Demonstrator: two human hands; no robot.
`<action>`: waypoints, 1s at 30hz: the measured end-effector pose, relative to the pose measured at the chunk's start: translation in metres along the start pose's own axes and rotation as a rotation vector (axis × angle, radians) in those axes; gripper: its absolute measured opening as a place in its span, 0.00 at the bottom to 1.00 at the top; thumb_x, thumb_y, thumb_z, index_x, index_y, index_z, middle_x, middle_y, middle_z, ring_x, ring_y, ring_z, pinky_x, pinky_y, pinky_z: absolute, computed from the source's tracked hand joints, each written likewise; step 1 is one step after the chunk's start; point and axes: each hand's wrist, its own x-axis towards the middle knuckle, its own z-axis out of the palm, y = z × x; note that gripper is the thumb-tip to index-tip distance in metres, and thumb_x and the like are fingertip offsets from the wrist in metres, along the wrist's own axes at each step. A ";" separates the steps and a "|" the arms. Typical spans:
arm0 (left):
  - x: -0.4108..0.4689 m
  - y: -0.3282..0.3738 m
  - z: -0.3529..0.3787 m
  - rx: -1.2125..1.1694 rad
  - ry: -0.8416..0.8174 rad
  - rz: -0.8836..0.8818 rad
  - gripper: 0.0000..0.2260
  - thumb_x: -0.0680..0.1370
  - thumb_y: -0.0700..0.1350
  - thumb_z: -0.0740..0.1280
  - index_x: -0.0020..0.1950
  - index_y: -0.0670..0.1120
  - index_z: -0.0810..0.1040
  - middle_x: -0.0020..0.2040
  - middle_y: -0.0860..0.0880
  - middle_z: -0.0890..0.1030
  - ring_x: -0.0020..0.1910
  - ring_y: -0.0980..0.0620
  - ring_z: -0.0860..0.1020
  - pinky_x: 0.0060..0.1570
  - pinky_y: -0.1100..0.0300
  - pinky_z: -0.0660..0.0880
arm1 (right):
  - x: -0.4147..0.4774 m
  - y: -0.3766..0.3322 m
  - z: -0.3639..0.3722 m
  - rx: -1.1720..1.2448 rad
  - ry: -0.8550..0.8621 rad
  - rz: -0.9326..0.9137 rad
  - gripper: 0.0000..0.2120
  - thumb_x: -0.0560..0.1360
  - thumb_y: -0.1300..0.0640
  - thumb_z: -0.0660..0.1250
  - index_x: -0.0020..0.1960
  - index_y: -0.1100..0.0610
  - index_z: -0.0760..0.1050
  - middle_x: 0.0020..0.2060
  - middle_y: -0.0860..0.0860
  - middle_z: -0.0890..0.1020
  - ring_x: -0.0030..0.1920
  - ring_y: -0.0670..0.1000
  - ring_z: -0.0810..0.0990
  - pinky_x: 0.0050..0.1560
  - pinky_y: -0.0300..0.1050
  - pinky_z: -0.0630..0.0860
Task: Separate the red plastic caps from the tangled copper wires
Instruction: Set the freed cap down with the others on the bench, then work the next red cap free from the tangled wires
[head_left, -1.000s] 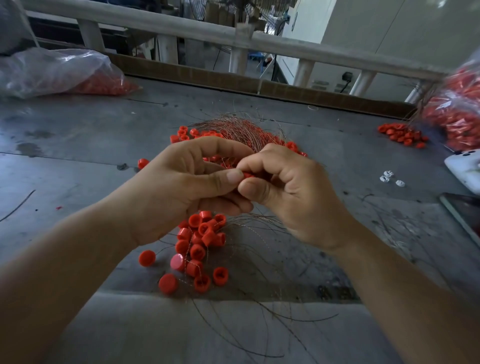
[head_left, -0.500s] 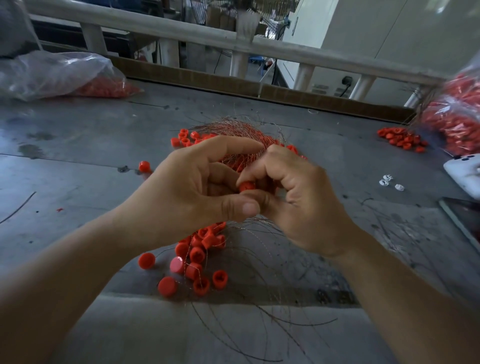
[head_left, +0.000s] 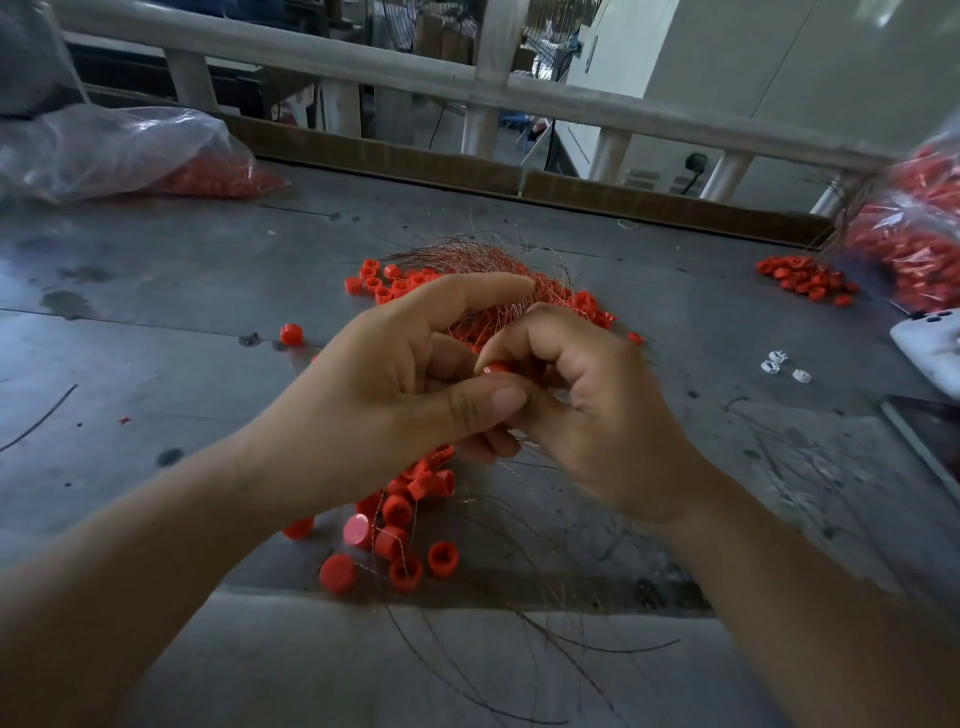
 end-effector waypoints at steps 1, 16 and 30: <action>0.001 0.000 -0.001 -0.030 -0.007 -0.022 0.22 0.69 0.49 0.72 0.61 0.54 0.71 0.38 0.46 0.83 0.36 0.50 0.83 0.35 0.62 0.78 | 0.000 -0.001 0.000 0.040 0.005 0.030 0.06 0.71 0.61 0.67 0.40 0.51 0.72 0.35 0.44 0.75 0.34 0.40 0.76 0.34 0.30 0.71; 0.007 0.009 -0.015 -0.421 0.175 -0.066 0.12 0.62 0.39 0.70 0.44 0.44 0.84 0.37 0.45 0.84 0.34 0.52 0.83 0.31 0.67 0.77 | 0.004 -0.003 -0.005 0.499 0.006 0.391 0.08 0.72 0.51 0.63 0.41 0.56 0.76 0.24 0.46 0.75 0.23 0.43 0.72 0.24 0.34 0.70; 0.005 0.017 -0.034 0.150 0.242 -0.318 0.19 0.69 0.23 0.61 0.36 0.45 0.82 0.31 0.48 0.80 0.28 0.51 0.81 0.26 0.67 0.75 | 0.005 0.004 -0.040 -0.250 -0.137 0.452 0.06 0.74 0.58 0.66 0.39 0.50 0.78 0.22 0.45 0.77 0.24 0.39 0.74 0.30 0.30 0.71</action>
